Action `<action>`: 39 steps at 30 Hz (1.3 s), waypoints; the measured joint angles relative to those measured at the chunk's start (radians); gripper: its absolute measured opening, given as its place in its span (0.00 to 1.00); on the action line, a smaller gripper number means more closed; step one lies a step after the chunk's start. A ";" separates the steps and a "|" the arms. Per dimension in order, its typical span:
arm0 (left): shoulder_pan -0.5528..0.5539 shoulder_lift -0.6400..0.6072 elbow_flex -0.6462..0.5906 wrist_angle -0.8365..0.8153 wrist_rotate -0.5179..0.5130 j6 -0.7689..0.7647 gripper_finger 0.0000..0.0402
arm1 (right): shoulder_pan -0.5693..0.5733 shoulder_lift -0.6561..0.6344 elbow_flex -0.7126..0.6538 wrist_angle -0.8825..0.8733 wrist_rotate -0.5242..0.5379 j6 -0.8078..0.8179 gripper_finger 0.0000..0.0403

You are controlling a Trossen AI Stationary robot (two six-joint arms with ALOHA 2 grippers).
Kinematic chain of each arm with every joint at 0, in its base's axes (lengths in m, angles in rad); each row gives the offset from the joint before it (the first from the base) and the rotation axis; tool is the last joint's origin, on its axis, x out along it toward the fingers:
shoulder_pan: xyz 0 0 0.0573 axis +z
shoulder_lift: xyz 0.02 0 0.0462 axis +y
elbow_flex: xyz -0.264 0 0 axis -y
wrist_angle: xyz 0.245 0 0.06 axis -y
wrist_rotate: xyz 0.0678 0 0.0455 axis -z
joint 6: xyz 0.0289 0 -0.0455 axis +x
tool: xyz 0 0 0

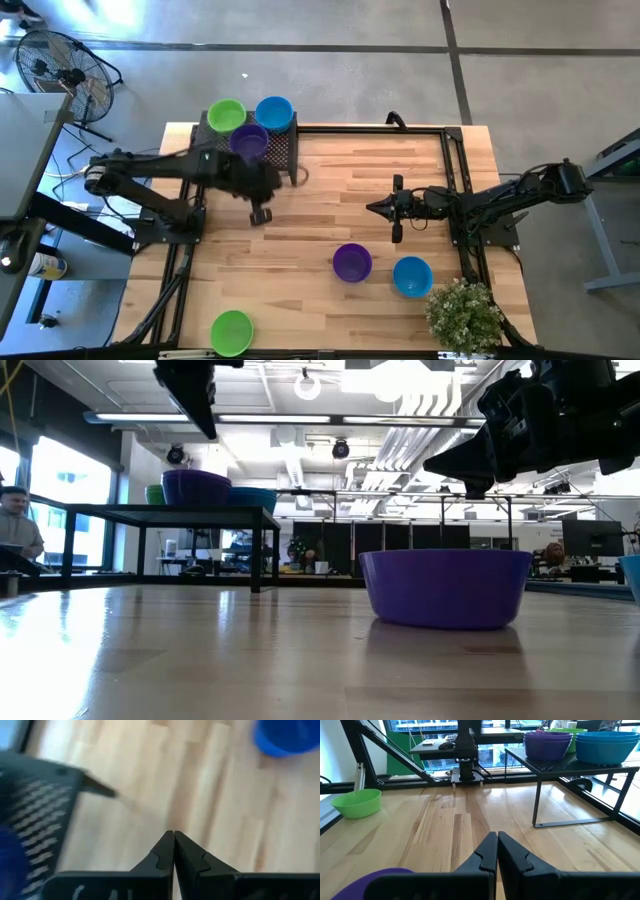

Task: Pick & Place Mini bowls
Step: Stack the green bowl on top of the green bowl on the shelf

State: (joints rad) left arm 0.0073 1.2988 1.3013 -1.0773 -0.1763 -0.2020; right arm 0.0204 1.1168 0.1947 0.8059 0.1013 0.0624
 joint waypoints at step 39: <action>-0.665 0.328 -0.127 0.170 0.407 -0.514 0.37 | 0.000 0.000 0.000 -0.001 0.000 -0.002 0.00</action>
State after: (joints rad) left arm -0.6581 1.6273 1.1744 -0.9071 0.2302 -0.7159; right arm 0.0204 1.1168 0.1951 0.8047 0.1013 0.0608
